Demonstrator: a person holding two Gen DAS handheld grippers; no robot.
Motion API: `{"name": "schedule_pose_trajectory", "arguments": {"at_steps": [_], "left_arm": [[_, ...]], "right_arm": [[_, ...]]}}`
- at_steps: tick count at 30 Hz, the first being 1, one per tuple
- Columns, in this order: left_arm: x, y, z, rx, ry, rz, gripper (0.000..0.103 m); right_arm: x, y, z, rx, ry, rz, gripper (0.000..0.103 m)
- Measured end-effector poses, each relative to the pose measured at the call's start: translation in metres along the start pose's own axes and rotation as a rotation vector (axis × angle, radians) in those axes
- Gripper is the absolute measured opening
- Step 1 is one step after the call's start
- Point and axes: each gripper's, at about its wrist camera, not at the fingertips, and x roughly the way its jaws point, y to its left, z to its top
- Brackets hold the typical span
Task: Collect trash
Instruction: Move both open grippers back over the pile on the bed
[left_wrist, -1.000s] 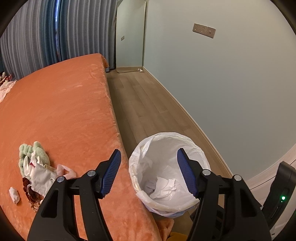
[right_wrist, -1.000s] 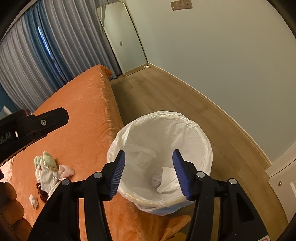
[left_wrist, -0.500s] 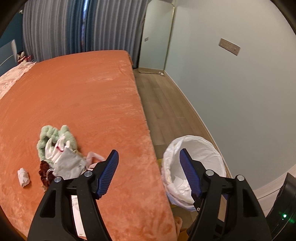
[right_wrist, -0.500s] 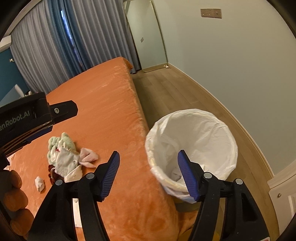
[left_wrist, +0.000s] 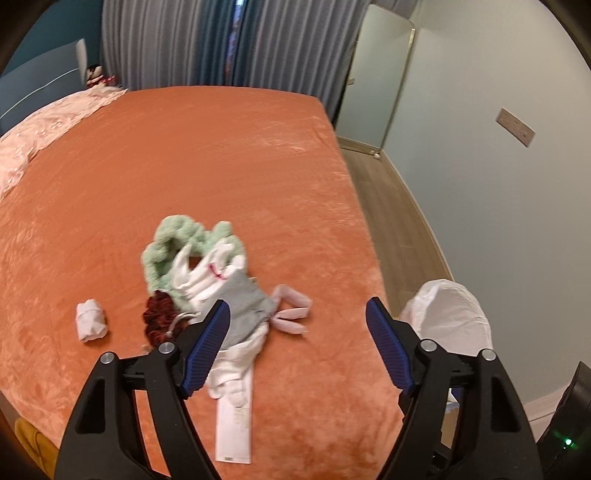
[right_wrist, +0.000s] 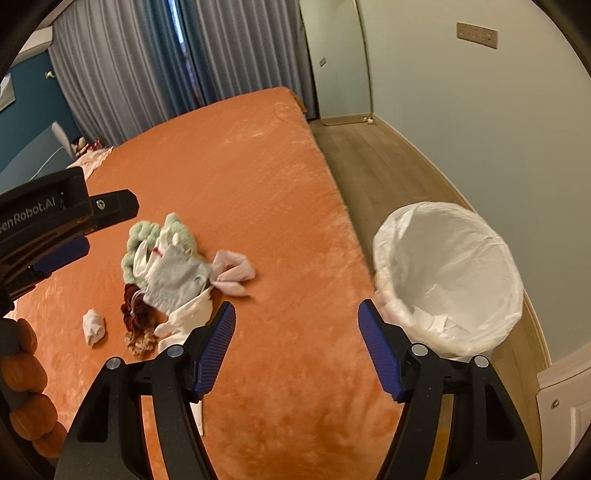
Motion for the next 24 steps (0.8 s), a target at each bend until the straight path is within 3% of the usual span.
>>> {"name": "schedule_pose_trajectory", "arguments": {"at_steps": [14,24], "left_arm": [[0.019,0.140,-0.022,-0.152,0.071,0.160,0.074],[0.047,0.226,-0.040,-0.263,0.150,0.254,0.087]], "right_arm": [[0.040,0.090,-0.042,-0.117,0.111,0.062,0.066],[0.074,0.123,-0.052,-0.135,0.160,0.090,0.066]]}}
